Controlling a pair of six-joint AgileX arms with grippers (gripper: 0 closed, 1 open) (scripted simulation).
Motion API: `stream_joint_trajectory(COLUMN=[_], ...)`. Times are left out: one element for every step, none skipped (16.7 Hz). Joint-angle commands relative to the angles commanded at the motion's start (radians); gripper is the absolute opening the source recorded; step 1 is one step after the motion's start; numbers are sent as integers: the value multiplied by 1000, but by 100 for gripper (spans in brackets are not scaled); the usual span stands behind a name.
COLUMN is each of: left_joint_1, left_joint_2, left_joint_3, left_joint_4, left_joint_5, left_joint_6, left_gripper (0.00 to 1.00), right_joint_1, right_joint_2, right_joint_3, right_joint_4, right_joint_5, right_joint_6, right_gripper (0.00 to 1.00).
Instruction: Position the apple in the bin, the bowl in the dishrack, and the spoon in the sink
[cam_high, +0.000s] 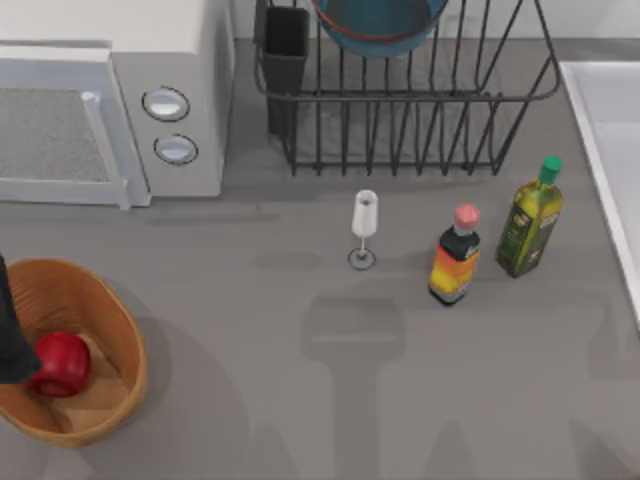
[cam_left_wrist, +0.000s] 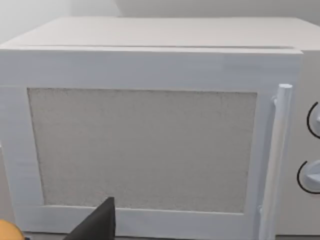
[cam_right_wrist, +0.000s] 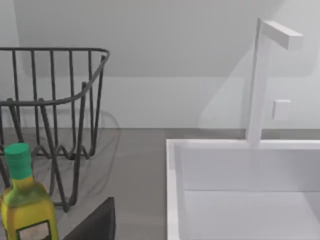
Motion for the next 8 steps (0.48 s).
stream_joint_trajectory(left_joint_1=[0,0,0,0,0,0,0,0], left_joint_2=[0,0,0,0,0,0,0,0], left_joint_3=[0,0,0,0,0,0,0,0], left_joint_4=[0,0,0,0,0,0,0,0], left_joint_5=[0,0,0,0,0,0,0,0], left_joint_6=[0,0,0,0,0,0,0,0], left_gripper=[100,100,100,100,100,100,100,100], right_joint_1=[0,0,0,3,2,-2,-12,-25], right_joint_2=[0,0,0,4,5,16,37,69], right_joint_3=[0,0,0,2,4,14,33,59], right_joint_4=[0,0,0,1,0,-11,-33,-64], right_joint_5=[0,0,0,2,2,1,0,0], right_joint_6=[0,0,0,0,-1,-8,-20,-38], right_gripper=[100,100,100,100,100,100,100,100])
